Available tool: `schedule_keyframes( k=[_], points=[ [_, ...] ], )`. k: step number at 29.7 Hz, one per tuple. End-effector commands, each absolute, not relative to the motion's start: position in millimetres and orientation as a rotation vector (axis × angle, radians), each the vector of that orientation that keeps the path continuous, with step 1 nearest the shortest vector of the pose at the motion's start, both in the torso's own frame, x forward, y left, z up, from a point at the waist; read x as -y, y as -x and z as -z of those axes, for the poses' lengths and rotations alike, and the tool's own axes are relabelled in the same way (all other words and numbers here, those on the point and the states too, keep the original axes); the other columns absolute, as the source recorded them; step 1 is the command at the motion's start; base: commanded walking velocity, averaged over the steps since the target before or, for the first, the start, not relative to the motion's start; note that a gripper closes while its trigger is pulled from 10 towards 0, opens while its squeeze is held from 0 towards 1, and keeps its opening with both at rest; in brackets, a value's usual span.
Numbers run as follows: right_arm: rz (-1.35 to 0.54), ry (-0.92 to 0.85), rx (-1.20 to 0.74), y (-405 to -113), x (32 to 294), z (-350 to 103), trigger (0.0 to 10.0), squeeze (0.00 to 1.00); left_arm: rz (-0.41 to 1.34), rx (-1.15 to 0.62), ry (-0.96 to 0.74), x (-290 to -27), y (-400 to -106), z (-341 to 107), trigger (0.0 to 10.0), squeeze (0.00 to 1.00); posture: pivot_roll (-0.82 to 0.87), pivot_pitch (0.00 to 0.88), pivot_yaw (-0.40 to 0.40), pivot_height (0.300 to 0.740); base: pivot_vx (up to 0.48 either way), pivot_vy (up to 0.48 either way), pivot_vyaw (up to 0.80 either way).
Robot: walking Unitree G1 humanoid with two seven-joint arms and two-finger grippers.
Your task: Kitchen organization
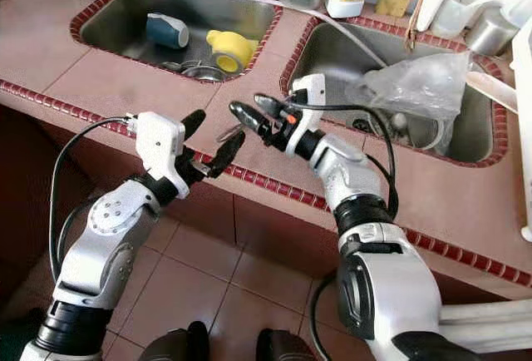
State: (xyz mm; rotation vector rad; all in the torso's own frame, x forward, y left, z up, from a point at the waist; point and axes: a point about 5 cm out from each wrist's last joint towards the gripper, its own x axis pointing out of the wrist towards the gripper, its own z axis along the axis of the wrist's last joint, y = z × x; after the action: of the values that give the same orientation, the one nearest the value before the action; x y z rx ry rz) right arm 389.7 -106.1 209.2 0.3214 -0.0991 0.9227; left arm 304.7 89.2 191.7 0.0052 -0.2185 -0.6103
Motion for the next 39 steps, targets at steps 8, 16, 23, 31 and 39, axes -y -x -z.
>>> schedule_keyframes(
  k=[8,16,23,31,39],
  points=[
    [-0.742,-0.218,0.21,-387.8,118.4,-216.4,10.0,1.0,0.594,0.237,-0.044,-95.5,-310.2,-190.6,10.0,0.0,-0.09,0.119,-0.063,0.74,0.0,0.0,0.0],
    [-0.592,-0.191,0.255,-373.0,127.5,-217.6,10.0,1.0,0.556,0.25,-0.117,-115.4,-320.1,-192.8,10.0,0.0,-0.1,0.103,-0.054,0.74,0.0,0.0,0.0],
    [-0.542,-0.169,0.276,-353.2,124.5,-201.6,10.0,1.0,0.508,0.238,-0.15,-122.7,-326.8,-189.4,10.0,0.0,-0.11,0.089,-0.027,0.74,0.0,0.0,0.0],
    [-0.435,-0.111,0.274,-329.7,117.5,-175.2,10.0,1.0,0.429,0.214,-0.128,-126.2,-331.2,-179.6,10.0,0.0,-0.12,0.07,-0.003,0.74,0.0,0.0,0.0],
    [-0.314,-0.068,0.268,-315.8,110.8,-158.9,10.0,1.0,0.359,0.188,-0.095,-128.9,-326.8,-167.5,10.0,0.0,-0.12,0.052,0.005,0.74,0.0,0.0,0.0]
  ],
)
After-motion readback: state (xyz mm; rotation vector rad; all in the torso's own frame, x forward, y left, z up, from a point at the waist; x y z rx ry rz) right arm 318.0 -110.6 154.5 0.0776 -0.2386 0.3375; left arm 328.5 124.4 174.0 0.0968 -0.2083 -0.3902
